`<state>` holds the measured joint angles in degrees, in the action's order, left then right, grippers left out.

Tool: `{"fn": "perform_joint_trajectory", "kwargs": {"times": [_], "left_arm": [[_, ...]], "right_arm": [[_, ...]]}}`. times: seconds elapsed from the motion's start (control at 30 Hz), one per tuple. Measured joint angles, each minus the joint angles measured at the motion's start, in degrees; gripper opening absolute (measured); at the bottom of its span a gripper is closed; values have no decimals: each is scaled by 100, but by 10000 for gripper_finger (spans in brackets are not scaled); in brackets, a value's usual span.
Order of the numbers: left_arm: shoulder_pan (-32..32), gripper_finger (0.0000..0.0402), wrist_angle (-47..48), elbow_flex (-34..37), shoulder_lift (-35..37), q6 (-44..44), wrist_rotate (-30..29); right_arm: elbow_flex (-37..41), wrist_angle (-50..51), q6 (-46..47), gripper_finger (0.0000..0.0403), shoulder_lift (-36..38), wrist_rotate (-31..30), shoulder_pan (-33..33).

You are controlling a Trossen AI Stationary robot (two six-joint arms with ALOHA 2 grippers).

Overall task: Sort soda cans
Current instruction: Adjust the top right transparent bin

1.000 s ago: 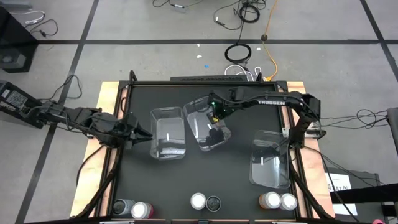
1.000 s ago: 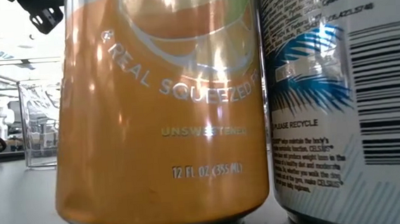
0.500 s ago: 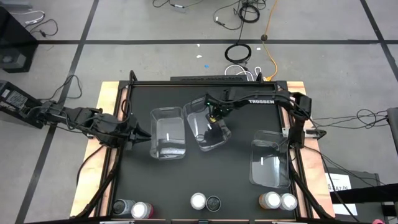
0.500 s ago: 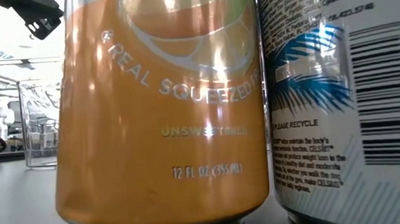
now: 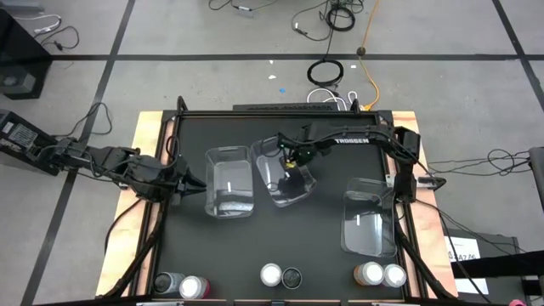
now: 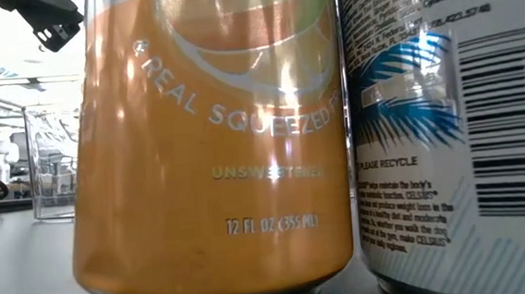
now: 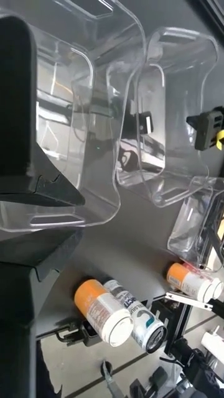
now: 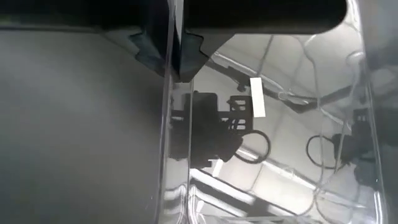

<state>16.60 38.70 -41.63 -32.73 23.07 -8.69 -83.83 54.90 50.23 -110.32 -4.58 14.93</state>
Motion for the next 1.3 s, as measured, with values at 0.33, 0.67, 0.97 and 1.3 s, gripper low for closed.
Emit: {"fn": "perform_joint_trajectory", "kwargs": {"times": [0.33, 0.67, 0.97, 1.3], "left_arm": [[0, 73, 0, 0, 0, 0, -15], [0, 73, -2, 0, 0, 2, -15], [0, 73, -4, 0, 0, -5, -15], [-2, 73, -4, 0, 0, -249, -39]], "right_arm": [[2, 13, 1458, 2, 0, -481, -699], [4, 38, 3091, 1, 0, -1126, -1138], [9, 191, 3881, 0, 0, -1197, -1443], [9, 352, 4332, 2, 0, -1206, -1669]]}}
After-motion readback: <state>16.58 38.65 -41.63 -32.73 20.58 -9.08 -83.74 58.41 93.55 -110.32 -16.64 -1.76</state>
